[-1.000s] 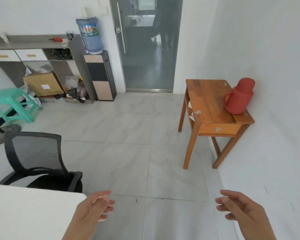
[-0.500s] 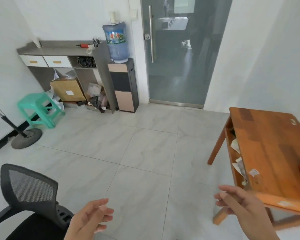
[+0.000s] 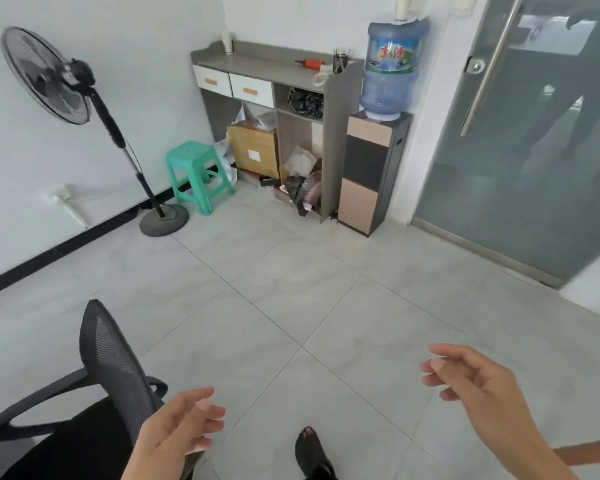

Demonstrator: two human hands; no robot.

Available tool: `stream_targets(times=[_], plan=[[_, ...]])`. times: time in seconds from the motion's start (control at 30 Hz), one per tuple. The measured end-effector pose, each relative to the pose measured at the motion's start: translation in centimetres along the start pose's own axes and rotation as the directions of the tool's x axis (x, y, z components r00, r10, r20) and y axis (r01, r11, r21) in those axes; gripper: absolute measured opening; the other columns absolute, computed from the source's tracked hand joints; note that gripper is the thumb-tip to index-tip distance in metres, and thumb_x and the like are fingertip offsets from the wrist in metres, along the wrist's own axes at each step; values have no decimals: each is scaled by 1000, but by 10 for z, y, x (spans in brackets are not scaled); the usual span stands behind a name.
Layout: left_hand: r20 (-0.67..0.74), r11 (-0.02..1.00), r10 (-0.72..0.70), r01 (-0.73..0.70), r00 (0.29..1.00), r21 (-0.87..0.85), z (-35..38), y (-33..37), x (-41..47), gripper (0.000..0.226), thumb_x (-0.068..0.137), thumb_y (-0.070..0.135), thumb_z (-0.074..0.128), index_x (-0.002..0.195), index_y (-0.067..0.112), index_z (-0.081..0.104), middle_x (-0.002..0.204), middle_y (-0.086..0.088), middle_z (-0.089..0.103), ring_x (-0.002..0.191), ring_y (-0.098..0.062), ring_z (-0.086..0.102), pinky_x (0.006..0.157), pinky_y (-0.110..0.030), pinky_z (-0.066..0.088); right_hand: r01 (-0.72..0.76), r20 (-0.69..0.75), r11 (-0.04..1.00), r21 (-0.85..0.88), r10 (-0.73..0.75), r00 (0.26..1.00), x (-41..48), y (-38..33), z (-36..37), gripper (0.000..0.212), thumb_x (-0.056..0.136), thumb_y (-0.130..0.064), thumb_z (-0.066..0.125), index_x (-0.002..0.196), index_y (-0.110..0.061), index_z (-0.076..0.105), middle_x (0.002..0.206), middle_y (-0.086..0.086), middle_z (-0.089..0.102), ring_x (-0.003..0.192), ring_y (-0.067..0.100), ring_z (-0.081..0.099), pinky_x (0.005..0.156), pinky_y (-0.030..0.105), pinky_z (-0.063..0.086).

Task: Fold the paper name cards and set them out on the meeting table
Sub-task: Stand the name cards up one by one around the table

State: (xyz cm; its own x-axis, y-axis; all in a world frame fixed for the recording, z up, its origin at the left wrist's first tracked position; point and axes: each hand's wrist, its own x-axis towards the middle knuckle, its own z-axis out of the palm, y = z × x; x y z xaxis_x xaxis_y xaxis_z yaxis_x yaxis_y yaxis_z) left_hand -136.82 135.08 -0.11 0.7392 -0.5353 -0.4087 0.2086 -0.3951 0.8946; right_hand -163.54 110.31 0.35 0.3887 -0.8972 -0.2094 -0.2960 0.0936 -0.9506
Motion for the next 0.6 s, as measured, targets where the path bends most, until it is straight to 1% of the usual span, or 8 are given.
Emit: stream_targets(times=[0.07, 0.2, 0.33, 0.4, 0.5, 0.53, 0.6], plan=[[4, 1000, 17, -17, 1000, 13, -3, 25, 45, 20, 94, 5, 51, 100, 9, 70, 87, -14, 75, 87, -35, 70, 80, -49, 52, -2, -1, 1000, 11, 2, 1000, 41, -13, 22, 18, 88, 0, 61, 95, -14, 71, 79, 4, 77, 71, 19, 73, 56, 20, 53], [-11, 995, 99, -99, 995, 6, -5, 90, 134, 19, 94, 4, 51, 102, 7, 68, 86, -15, 75, 85, -35, 70, 73, -41, 53, 18, 29, 1000, 4, -18, 999, 125, -56, 67, 19, 87, 2, 61, 93, -13, 71, 79, 8, 77, 68, 18, 73, 55, 23, 53], [-2, 990, 140, -140, 990, 21, -15, 135, 201, 20, 94, 7, 51, 104, 13, 67, 90, -11, 75, 83, -26, 71, 76, -40, 54, 24, 99, 999, -23, -22, 995, 198, -91, 117, 18, 88, -1, 61, 94, -15, 71, 80, 4, 78, 71, 18, 73, 59, 26, 54], [-28, 992, 124, -123, 992, 16, -26, 144, 229, 20, 94, 6, 50, 105, 12, 66, 91, -11, 75, 83, -25, 71, 76, -39, 55, 28, 155, 999, -33, -23, 988, 236, -101, 148, 18, 88, -1, 62, 94, -14, 71, 80, 3, 78, 71, 17, 73, 61, 29, 55], [-161, 999, 49, -51, 986, -10, -50, 144, 275, 20, 94, 4, 51, 103, 10, 67, 88, -11, 76, 81, -26, 71, 74, -39, 55, 35, 250, 998, -60, -19, 968, 301, -114, 199, 18, 88, 0, 61, 94, -13, 71, 79, 3, 78, 70, 17, 73, 61, 33, 55], [-207, 1000, 14, -19, 978, -24, -59, 142, 291, 20, 94, 4, 51, 103, 10, 68, 87, -10, 76, 81, -26, 71, 74, -39, 55, 42, 283, 997, -69, -21, 959, 325, -119, 218, 18, 88, 0, 61, 93, -13, 71, 79, 4, 78, 70, 17, 73, 61, 33, 55], [-277, 998, -52, 38, 960, -58, -75, 143, 321, 20, 94, 6, 51, 104, 11, 68, 87, -9, 76, 82, -25, 72, 77, -43, 55, 65, 355, 995, -73, -35, 934, 373, -134, 256, 18, 88, 0, 61, 93, -14, 71, 80, 4, 78, 70, 17, 73, 60, 29, 54]])
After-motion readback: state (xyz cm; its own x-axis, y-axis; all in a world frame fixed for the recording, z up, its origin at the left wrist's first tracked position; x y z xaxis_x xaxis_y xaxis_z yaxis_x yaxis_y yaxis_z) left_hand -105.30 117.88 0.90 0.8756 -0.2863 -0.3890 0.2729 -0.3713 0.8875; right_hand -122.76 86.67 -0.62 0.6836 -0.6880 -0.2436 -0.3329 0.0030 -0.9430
